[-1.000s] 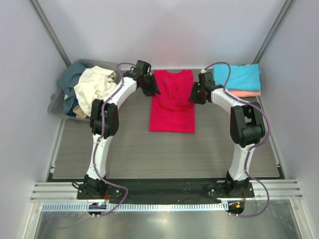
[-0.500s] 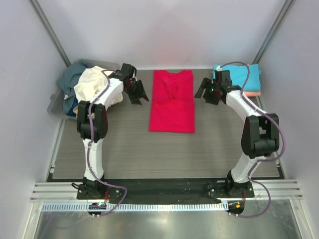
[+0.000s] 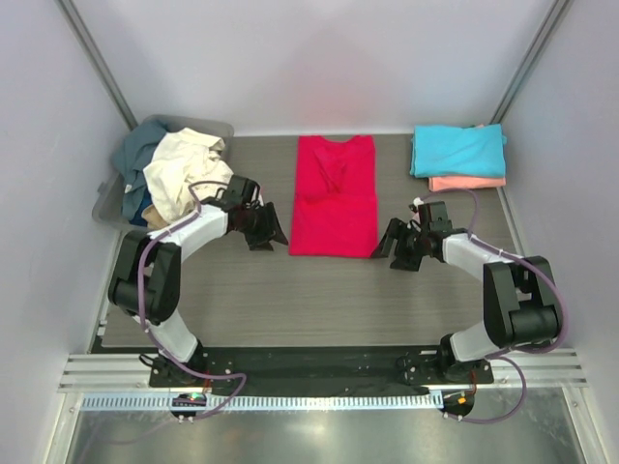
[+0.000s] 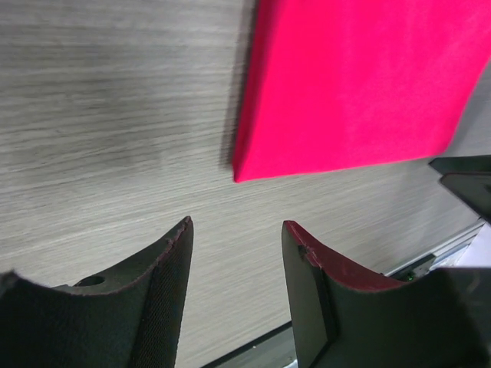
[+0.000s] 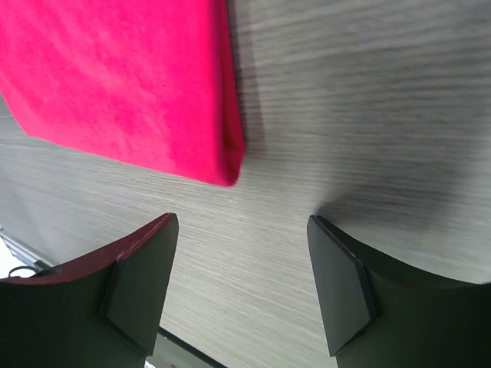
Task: Fold and stack the t-shirts
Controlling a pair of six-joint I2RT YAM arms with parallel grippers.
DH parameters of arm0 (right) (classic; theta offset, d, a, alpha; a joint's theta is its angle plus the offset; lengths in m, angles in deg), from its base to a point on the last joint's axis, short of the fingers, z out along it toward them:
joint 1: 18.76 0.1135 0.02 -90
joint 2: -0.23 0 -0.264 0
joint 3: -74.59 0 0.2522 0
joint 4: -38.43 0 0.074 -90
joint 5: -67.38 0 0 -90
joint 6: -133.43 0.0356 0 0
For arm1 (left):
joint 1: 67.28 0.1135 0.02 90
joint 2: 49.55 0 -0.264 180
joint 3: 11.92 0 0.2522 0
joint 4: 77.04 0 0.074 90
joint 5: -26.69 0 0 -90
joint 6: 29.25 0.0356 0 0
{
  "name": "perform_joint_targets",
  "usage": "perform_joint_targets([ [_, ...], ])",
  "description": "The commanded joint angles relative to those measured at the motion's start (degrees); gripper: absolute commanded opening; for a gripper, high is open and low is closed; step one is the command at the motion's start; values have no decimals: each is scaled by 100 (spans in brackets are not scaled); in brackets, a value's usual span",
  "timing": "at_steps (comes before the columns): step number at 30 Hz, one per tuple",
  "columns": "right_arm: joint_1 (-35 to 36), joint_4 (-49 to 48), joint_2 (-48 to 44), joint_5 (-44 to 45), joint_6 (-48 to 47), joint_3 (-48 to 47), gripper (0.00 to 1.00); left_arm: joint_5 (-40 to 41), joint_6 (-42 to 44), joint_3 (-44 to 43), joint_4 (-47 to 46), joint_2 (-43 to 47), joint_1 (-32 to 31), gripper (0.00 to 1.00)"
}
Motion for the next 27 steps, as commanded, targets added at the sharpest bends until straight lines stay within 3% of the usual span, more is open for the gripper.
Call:
perform_joint_targets([
  [1,36,-726,67,-287,119,171,73,-301,-131,433,-950,152,-25,51],
  [8,45,-1113,612,-305,146,83,63,-424,-377,812,-1583,-243,-200,51],
  [15,45,-1219,1105,-428,-12,-14,37,-292,-614,1103,-2040,-612,-341,50],
  [21,45,-1184,1096,-393,-65,-23,26,-91,-676,1138,-2111,-815,-359,42],
  [25,45,-1184,1087,-376,-83,-14,19,-73,-711,1164,-2181,-876,-376,10],
  [27,45,-1175,1096,-376,-83,-23,9,-64,-729,1164,-2190,-903,-368,1],
])
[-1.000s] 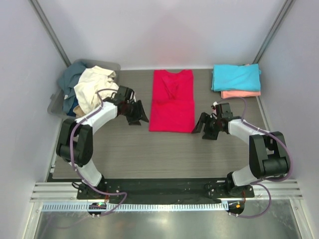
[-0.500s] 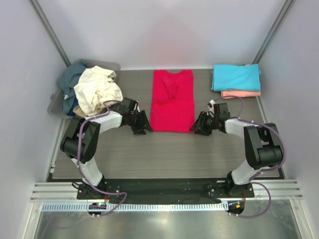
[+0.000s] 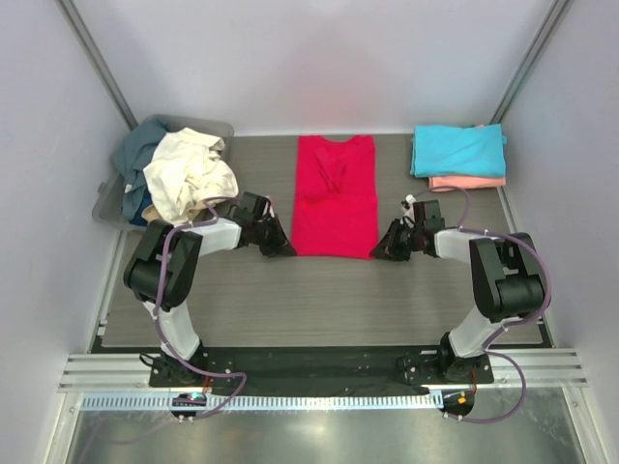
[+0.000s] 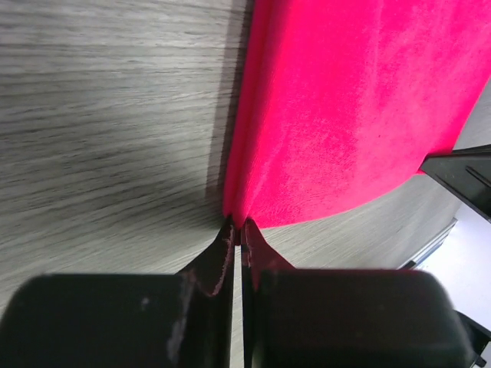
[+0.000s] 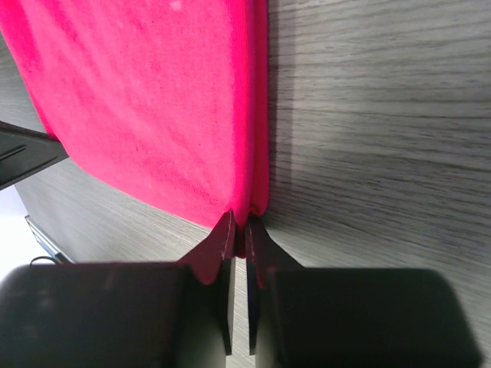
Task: Fold and stack the t-shirts
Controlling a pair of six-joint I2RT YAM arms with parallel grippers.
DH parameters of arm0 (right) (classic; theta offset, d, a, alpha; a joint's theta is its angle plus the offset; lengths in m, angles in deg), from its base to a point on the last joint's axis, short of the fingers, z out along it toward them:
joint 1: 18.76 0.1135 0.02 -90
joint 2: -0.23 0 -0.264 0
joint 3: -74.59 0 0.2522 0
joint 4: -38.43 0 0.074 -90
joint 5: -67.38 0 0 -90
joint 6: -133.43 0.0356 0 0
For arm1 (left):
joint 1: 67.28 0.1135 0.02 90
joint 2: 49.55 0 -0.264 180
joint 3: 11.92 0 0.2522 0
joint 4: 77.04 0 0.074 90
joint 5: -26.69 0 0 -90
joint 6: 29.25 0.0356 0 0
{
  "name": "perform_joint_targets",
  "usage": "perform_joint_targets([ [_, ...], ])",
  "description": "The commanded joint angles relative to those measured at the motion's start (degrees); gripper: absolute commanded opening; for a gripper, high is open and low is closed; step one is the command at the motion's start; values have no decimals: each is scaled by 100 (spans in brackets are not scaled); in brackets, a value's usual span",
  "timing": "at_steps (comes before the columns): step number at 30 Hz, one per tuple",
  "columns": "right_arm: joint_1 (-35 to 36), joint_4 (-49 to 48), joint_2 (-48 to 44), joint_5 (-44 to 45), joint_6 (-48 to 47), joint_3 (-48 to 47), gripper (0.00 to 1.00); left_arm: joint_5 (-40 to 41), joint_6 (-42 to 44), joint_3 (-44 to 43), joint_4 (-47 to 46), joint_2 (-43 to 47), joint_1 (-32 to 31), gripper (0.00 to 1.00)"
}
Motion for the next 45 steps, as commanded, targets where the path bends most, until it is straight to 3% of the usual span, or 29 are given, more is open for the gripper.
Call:
perform_joint_targets([
  [1,38,158,119,269,-190,32,6,294,42,146,-30,-201,-66,0],
  [3,38,202,76,269,-198,41,1,312,34,181,-48,-114,-92,0],
  [8,38,561,-346,304,-207,93,1,531,16,540,48,500,-242,0],
  [15,38,1625,-1742,778,-120,295,1,944,-194,1138,628,1888,-610,0],
  [26,47,3785,-4764,805,373,366,1,2121,-1511,1490,2157,4603,-2218,0],
  [33,47,5053,-6005,735,583,173,1,2737,-2303,1429,3035,5519,-3316,0],
  [39,47,5151,-5867,883,514,-275,1,3518,-2094,755,3879,5442,-3388,0],
  [45,47,5001,-4672,1411,-5,-1101,1,4004,-1567,-56,4267,4783,-3144,0],
])
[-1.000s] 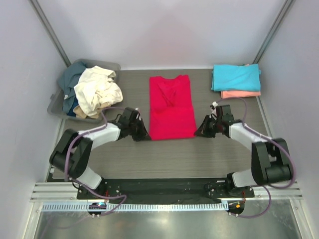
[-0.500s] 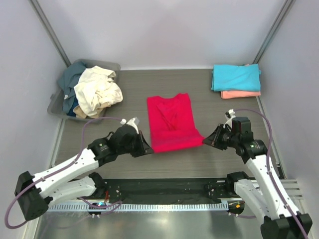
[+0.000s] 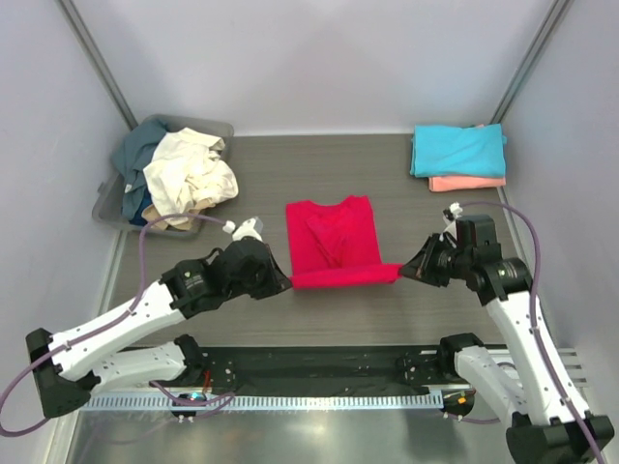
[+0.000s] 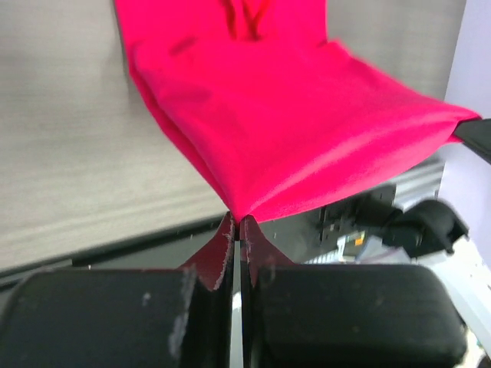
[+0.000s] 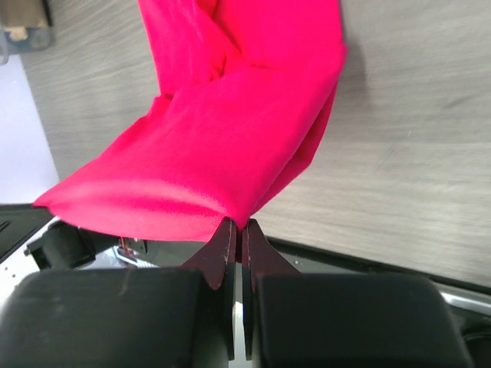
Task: Fold and stack the t-shirts
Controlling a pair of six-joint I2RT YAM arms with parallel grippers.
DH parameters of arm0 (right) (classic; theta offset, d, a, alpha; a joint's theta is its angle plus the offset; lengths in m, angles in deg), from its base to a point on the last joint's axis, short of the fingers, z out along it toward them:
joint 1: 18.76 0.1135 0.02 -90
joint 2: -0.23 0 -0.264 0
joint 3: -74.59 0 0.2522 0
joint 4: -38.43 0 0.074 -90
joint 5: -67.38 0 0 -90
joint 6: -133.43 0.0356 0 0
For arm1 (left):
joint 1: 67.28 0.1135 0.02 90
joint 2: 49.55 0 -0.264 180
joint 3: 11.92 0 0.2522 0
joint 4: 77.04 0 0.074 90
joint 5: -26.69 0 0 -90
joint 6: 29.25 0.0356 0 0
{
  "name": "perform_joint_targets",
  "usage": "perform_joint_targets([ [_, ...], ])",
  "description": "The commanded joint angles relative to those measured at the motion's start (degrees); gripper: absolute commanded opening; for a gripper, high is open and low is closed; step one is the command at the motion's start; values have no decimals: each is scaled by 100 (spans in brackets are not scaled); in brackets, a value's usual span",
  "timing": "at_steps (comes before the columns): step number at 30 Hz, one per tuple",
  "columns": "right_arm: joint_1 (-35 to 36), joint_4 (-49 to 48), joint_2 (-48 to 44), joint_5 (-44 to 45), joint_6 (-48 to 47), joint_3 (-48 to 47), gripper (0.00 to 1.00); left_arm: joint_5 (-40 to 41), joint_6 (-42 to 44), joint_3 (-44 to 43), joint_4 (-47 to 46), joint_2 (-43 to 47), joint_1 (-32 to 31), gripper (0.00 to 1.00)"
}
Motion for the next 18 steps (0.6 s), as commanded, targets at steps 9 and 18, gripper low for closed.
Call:
perform_joint_targets([
  [9,-29,-954,2080,943,-759,-1161,1,-98,1523,-1083,231,-1328,1428,0],
  [18,-47,-1324,3725,1101,-996,-2383,1,-783,2402,-2014,134,-2426,2501,0],
])
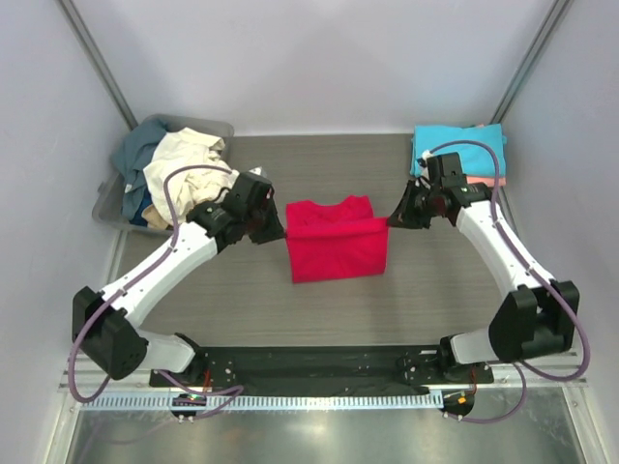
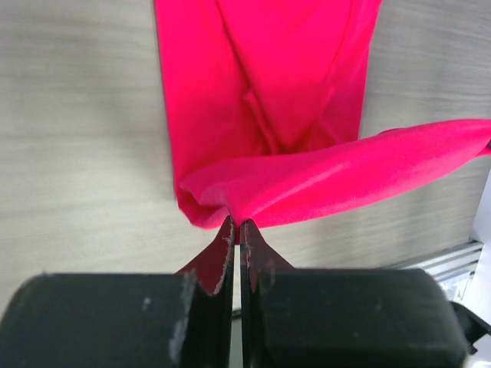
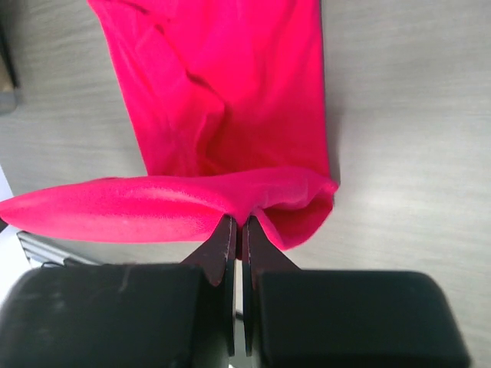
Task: Fold and stack the t-shirts
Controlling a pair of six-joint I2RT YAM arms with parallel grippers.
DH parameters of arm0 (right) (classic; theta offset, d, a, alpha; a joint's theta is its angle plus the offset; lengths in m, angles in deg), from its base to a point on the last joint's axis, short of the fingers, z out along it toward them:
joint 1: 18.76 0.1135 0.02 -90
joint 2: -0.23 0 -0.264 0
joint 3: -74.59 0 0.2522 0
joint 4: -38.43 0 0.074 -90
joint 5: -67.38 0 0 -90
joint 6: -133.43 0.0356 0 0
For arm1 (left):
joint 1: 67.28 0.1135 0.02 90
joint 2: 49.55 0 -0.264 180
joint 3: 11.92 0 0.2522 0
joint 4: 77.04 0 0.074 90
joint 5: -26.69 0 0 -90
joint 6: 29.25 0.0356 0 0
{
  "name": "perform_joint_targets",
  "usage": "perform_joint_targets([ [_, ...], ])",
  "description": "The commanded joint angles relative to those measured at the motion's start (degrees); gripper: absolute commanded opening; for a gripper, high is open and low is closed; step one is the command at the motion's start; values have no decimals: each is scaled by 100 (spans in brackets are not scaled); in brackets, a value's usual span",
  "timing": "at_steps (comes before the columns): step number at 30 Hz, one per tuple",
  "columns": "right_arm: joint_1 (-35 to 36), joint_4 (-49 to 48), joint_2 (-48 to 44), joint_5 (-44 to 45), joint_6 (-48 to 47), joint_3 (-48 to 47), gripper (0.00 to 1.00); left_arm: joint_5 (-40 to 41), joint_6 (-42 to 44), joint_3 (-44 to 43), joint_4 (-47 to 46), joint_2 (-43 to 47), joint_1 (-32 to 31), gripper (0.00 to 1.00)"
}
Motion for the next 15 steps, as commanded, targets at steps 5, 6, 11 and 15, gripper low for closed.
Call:
perform_joint_targets([
  [5,-135,-466,1109,581,-282,-998,1,-246,926,-670,170,-939,823,0],
  [6,-143,-475,1224,572,-273,-1104,1,-402,953,-757,117,-1036,919,0],
  [11,-144,-563,1944,493,-167,-1710,1,-764,1093,-1285,-24,-1817,1262,0],
  [15,-152,-589,2348,475,-159,-2018,1,-1019,1138,-1724,-59,-2425,1439,0],
])
